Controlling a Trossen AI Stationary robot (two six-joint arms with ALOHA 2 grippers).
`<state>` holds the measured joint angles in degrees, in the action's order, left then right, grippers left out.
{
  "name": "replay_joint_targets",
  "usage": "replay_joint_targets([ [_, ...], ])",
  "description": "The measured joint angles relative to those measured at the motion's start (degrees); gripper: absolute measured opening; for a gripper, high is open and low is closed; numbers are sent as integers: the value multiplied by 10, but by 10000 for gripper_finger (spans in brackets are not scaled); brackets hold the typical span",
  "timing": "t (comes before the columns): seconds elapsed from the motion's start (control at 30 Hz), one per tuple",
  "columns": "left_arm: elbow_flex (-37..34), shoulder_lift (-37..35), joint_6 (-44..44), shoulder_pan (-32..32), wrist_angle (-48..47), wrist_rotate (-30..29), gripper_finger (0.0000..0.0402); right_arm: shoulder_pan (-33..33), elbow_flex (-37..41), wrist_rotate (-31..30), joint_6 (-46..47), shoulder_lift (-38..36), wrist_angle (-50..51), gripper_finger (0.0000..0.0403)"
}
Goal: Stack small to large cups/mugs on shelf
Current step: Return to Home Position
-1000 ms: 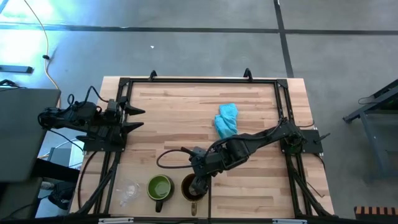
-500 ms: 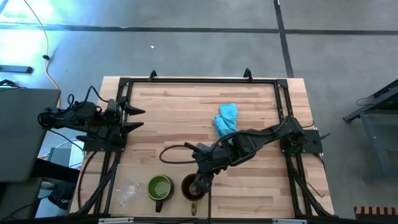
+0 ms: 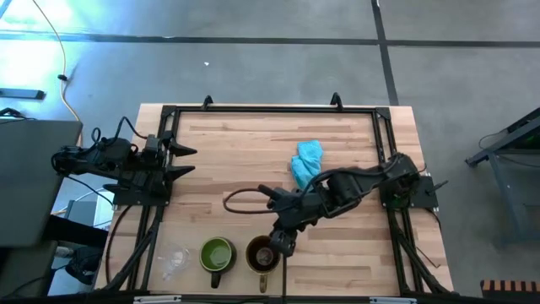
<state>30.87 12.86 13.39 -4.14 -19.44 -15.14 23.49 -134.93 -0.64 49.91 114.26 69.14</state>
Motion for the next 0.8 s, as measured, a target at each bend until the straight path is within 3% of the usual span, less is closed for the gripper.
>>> replay_joint_targets([
  [0.5, 0, 0, 4, 0, 0, -6, 262, 0, 0, -28, -89, -71, 0, 140],
  [0.8, 0, 0, 6, 0, 0, -7, 262, 0, 0, -35, -202, -122, 0, 140],
])
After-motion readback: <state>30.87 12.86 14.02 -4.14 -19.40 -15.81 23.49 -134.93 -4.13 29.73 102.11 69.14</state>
